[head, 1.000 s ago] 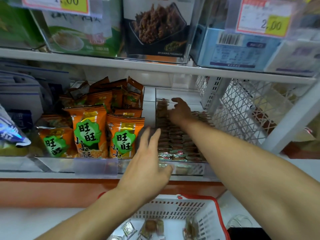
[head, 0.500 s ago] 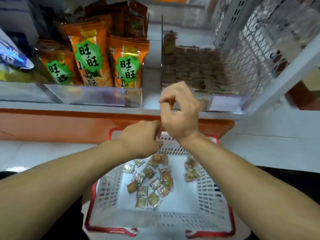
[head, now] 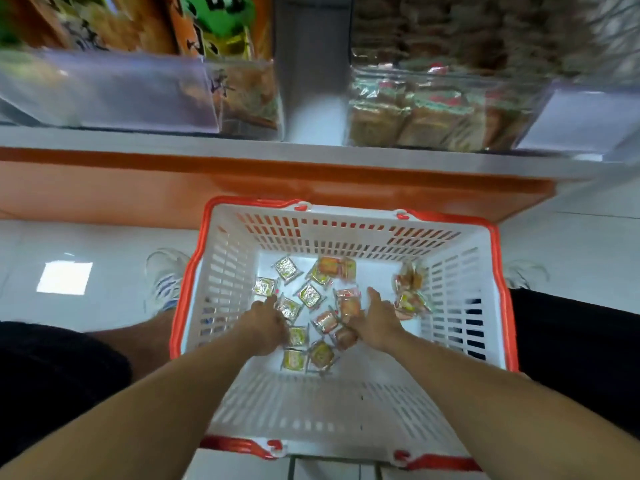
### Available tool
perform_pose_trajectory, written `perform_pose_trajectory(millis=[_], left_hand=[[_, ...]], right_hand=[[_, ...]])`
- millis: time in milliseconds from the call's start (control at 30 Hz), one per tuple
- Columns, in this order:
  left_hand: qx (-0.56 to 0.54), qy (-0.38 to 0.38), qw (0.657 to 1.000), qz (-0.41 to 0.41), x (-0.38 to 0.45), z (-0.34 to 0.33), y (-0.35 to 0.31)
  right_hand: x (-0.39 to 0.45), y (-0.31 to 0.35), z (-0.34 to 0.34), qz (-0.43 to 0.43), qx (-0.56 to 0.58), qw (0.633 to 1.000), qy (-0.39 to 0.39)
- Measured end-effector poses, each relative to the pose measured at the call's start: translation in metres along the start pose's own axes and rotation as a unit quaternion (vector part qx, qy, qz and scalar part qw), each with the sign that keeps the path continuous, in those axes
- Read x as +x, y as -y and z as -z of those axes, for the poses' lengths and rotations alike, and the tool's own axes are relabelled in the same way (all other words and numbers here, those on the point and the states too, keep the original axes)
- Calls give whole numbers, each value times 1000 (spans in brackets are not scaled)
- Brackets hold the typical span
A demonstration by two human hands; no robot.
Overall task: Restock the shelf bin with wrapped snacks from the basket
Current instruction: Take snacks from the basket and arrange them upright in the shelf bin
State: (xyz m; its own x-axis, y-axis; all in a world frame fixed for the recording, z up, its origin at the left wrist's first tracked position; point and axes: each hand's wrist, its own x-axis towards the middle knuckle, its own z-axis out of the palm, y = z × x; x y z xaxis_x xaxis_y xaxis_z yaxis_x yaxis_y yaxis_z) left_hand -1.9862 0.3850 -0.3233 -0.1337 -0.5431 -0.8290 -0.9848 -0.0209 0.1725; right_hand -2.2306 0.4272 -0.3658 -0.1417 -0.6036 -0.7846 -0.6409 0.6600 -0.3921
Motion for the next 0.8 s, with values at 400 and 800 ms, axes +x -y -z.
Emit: perform_pose_trajectory(millis=[400,800], left_hand=[[-21,-58,998,-14,42,-25,4],[-207,3,975,74,37,-22,-6]], right_hand=[[25,23,-18,29,47,998,14],[12,37,-19,-4,174,983,55]])
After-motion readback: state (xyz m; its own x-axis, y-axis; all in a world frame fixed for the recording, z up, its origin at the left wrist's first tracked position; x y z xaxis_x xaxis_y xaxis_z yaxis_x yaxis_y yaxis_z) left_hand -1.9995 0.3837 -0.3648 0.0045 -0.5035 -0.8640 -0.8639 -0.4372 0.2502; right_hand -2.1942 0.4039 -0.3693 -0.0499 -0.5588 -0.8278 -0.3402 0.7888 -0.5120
